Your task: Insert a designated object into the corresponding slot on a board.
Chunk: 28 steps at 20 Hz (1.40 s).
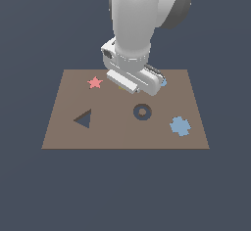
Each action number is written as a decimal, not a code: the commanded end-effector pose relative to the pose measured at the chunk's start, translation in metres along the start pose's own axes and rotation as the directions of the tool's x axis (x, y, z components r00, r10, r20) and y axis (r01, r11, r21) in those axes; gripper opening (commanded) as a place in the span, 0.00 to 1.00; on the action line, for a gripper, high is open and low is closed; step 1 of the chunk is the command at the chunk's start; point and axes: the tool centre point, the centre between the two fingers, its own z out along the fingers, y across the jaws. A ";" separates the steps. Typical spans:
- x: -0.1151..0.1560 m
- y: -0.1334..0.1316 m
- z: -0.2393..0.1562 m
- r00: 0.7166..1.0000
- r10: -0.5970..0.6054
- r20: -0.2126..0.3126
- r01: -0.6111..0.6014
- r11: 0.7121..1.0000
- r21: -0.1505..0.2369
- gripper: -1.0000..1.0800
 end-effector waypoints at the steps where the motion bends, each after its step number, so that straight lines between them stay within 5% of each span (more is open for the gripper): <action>1: 0.000 0.000 0.000 1.000 0.000 0.000 0.000 1.000 0.000 0.00; 14: 0.020 0.002 -0.003 1.000 0.026 0.001 -0.026 1.000 -0.001 0.00; 28: 0.119 0.015 -0.007 0.988 0.153 0.001 -0.153 0.988 -0.001 0.00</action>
